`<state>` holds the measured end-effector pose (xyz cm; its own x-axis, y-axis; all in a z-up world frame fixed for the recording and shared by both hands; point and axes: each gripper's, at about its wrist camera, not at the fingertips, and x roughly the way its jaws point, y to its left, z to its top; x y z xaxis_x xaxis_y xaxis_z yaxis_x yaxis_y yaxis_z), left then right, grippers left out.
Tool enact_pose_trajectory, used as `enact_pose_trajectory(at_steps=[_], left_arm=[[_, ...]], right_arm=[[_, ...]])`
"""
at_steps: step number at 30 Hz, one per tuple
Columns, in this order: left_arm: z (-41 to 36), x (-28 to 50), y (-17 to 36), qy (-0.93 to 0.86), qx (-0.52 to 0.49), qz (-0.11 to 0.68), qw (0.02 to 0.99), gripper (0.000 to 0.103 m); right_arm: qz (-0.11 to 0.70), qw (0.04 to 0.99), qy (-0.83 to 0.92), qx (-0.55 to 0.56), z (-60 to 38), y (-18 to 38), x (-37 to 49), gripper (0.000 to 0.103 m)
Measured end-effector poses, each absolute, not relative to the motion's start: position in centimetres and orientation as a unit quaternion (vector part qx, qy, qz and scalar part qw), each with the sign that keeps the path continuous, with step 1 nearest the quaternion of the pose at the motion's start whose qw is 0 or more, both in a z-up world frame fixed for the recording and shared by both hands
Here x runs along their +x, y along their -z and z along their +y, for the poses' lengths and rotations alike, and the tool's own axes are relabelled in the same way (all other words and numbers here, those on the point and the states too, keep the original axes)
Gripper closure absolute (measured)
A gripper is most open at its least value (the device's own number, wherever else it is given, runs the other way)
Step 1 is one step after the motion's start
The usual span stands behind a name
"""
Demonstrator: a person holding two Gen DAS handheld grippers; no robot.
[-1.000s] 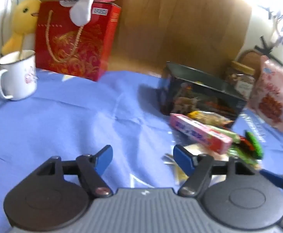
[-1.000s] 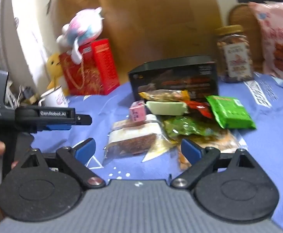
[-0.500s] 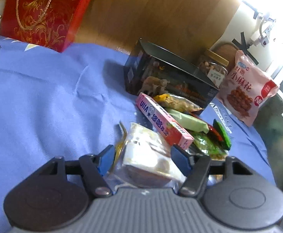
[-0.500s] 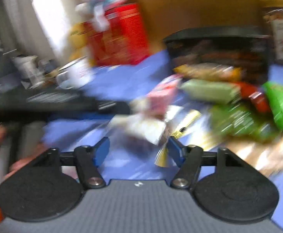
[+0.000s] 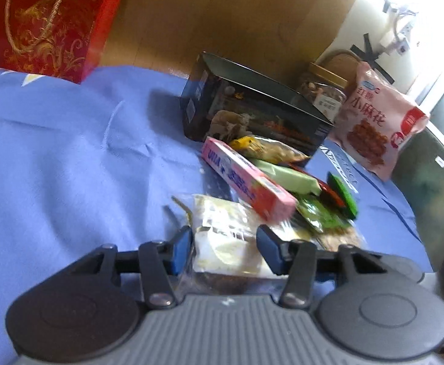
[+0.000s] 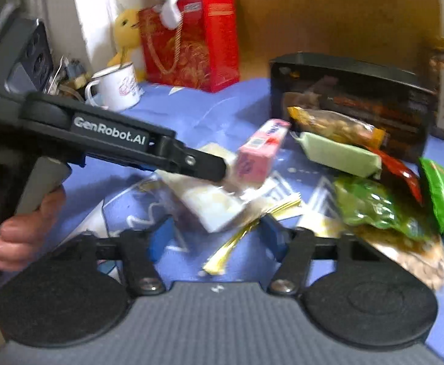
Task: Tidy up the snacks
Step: 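Grasp the clear bag of bread pastry with the left gripper, then carry the pastry bag over the black tin and release it inside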
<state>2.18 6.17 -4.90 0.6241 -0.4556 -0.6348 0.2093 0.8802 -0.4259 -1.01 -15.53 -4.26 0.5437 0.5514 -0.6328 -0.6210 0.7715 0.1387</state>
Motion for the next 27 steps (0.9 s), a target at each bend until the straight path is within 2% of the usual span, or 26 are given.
enact_pose_trajectory(at_steps=[4,10,15,18,22,27], left_arm=[[7.8,-1.6,3.7,0.186,-0.183,0.381,0.887,0.059],[7.2,-2.6,-1.6,0.182,-0.164,0.311,0.918,0.059],[4.1,3.5,-5.9,0.203,-0.138,0.254,0.936,0.059],[1.6,9.2,-6.4,0.219,-0.126,0.244,0.936,0.059],[-0.8,16.7,-4.7,0.213,-0.143,0.276,0.926,0.059],[-2.0,20.5,-1.5,0.177,-0.130,0.307,0.926,0.058]], right_arm=[[0.339,0.865,-0.369,-0.035,-16.0,3.7,-3.5,0.061],[0.296,0.870,-0.394,0.009,-16.9,0.8,-5.1,0.062],[0.214,0.907,-0.363,0.009,-17.7,-3.1,-1.4,0.063],[0.194,0.924,-0.331,-0.006,-18.6,-4.5,2.8,0.063],[0.221,0.929,-0.296,-0.006,-20.2,-4.4,9.7,0.063],[0.267,0.920,-0.285,-0.002,-21.4,-1.2,15.9,0.060]])
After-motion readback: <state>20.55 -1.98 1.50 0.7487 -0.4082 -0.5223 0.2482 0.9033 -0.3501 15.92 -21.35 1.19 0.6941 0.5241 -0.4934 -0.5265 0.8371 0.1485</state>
